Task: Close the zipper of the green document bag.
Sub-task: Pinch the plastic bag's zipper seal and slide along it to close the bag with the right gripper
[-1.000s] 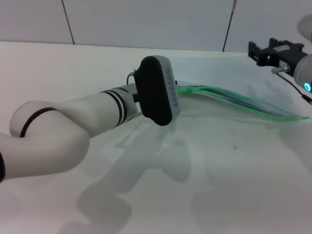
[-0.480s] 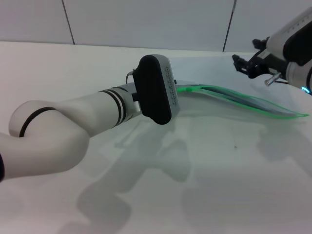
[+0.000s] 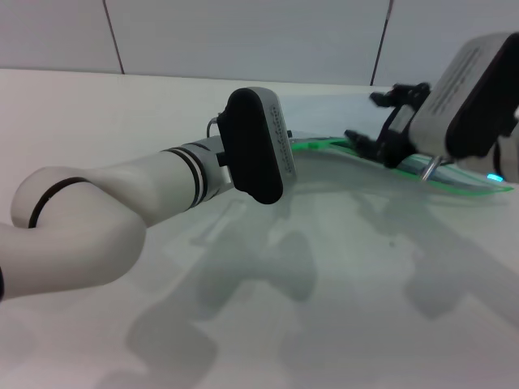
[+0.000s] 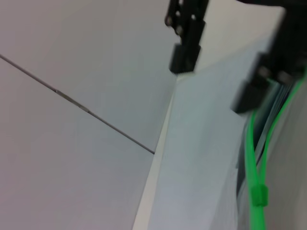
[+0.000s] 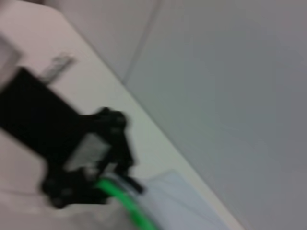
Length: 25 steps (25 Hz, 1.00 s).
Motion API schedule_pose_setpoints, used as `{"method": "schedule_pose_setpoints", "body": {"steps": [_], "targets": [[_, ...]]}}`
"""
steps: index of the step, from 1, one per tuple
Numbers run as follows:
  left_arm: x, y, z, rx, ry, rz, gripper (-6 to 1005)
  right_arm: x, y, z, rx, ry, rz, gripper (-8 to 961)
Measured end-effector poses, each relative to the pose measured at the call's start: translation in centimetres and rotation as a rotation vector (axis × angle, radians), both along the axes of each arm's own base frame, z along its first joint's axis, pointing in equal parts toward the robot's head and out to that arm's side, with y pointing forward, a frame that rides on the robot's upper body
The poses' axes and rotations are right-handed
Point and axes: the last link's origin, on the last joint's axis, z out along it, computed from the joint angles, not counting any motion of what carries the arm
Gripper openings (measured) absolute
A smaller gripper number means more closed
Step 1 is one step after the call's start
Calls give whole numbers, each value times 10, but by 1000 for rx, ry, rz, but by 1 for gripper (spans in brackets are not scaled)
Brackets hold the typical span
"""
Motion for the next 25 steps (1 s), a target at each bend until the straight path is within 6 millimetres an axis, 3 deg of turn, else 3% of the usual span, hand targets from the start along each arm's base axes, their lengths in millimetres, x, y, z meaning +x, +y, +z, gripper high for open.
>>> {"method": "schedule_pose_setpoints", "body": {"steps": [7,25], "targets": [[0,0,1,2,-3,0,55,-10,-15,-21,-58,-68,105,621],[4,0,0,-4,-3,-6,55,-11,-21,-47,-4,-146,231,618]]}}
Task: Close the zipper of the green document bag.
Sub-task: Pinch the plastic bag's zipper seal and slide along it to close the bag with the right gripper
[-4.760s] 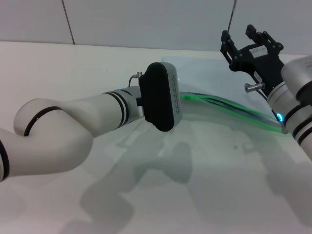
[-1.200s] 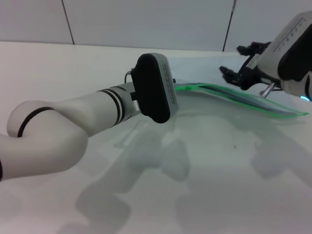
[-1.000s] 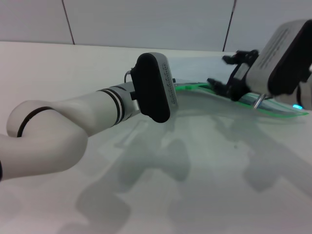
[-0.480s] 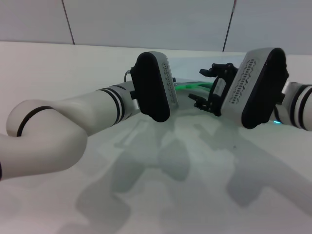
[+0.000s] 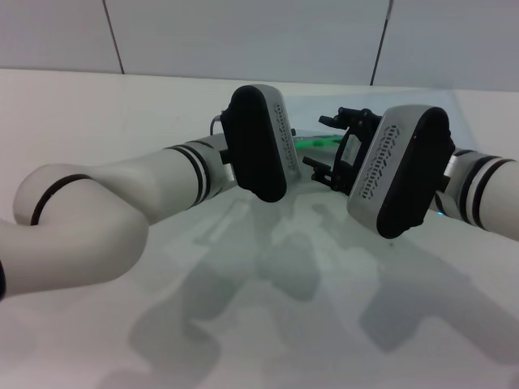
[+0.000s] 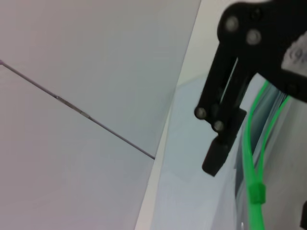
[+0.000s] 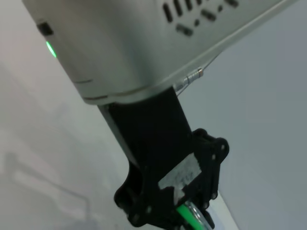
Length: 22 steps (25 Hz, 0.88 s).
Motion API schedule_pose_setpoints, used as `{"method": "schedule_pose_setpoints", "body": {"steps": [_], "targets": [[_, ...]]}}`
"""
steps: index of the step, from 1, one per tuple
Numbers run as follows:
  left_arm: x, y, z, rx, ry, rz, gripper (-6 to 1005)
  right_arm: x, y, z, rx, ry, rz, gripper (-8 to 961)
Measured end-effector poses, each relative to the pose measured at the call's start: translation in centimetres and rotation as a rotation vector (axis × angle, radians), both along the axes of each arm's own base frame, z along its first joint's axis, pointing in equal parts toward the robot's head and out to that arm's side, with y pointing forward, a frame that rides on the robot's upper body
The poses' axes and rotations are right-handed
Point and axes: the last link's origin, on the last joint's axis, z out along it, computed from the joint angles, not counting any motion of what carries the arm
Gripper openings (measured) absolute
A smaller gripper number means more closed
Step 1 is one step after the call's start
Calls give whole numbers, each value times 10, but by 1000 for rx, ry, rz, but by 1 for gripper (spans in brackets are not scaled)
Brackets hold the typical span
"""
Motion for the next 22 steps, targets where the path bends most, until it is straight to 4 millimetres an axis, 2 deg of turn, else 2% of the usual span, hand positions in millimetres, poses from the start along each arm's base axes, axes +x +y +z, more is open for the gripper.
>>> {"method": "schedule_pose_setpoints", "body": {"steps": [6,11,22], "targets": [[3,0,0,0,-6,-6,54,0,1,-4,22,-1,15,614],[5,-1,1,0,-12,-11,54,0,2,-4,29,0,14,509],[5,-1,1,1,-10,-14,55,2,10,-5,48,23,-12,356]]}}
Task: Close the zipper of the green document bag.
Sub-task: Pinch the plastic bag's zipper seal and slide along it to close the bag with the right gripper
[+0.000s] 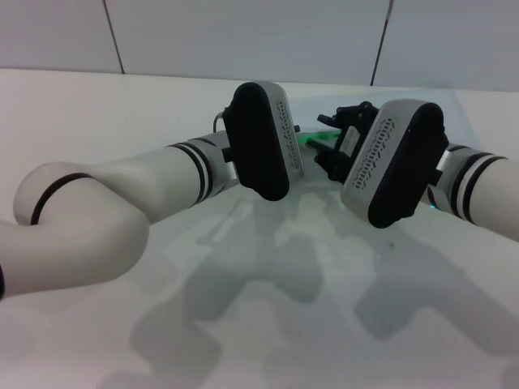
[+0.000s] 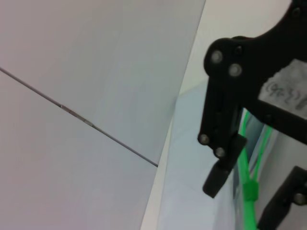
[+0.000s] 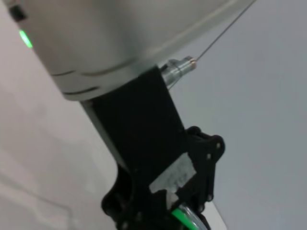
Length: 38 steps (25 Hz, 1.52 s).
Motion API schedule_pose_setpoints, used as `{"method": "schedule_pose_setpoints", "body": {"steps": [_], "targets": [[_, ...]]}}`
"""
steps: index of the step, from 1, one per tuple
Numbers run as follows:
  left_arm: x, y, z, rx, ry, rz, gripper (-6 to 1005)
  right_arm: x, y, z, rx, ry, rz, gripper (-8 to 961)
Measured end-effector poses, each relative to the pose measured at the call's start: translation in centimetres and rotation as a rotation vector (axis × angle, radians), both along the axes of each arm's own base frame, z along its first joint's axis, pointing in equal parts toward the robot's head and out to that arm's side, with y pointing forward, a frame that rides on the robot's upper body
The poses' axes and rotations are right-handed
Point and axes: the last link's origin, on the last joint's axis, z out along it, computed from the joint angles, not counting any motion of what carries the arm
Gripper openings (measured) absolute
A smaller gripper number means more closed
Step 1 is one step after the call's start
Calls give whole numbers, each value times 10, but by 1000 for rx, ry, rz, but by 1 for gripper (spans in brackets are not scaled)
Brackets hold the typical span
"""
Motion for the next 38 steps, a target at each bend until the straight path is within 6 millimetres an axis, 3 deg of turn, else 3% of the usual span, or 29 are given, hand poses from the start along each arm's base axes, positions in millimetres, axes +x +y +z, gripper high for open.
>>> {"method": "schedule_pose_setpoints", "body": {"steps": [13,24,38], "targets": [[1,0,0,1,0,-3,54,4,2,-1,4,-5,-10,300],[1,0,0,1,1,-3,55,1,1,-3,-8,-4,-8,141],[0,0,0,0,3,-4,54,1,0,-5,-14,-5,-9,79]]}}
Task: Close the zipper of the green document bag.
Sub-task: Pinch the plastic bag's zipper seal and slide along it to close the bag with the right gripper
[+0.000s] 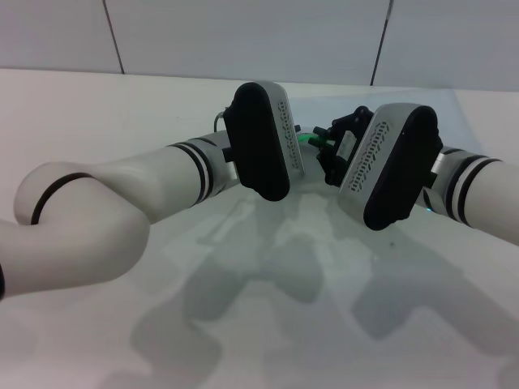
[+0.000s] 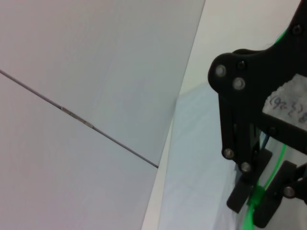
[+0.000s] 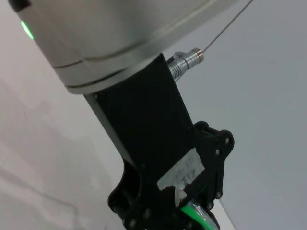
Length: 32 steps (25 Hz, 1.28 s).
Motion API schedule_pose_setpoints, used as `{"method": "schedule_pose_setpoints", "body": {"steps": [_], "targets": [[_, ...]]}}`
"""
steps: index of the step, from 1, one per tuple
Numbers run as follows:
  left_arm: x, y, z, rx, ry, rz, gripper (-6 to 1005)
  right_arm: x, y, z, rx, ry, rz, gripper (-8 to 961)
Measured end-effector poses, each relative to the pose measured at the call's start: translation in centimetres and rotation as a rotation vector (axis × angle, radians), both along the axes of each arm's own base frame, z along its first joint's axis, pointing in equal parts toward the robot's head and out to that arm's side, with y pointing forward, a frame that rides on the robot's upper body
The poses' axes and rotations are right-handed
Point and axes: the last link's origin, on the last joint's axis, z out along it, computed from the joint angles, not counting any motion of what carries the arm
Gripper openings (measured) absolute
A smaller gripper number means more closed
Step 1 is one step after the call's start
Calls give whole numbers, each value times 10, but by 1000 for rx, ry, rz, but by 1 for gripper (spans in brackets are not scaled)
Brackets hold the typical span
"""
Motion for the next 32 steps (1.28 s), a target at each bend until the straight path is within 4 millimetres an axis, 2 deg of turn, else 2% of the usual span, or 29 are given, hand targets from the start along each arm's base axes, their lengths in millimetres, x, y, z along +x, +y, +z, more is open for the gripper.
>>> {"method": "schedule_pose_setpoints", "body": {"steps": [13,19,32], "targets": [[-5,-1,2,13,-10,10,54,13,1,3,16,-2,-41,79],[-8,-3,8,33,-23,16,55,28,4,10,39,5,-93,79],[-26,-17,34,115,-70,55,54,68,13,47,161,45,-228,80]]}}
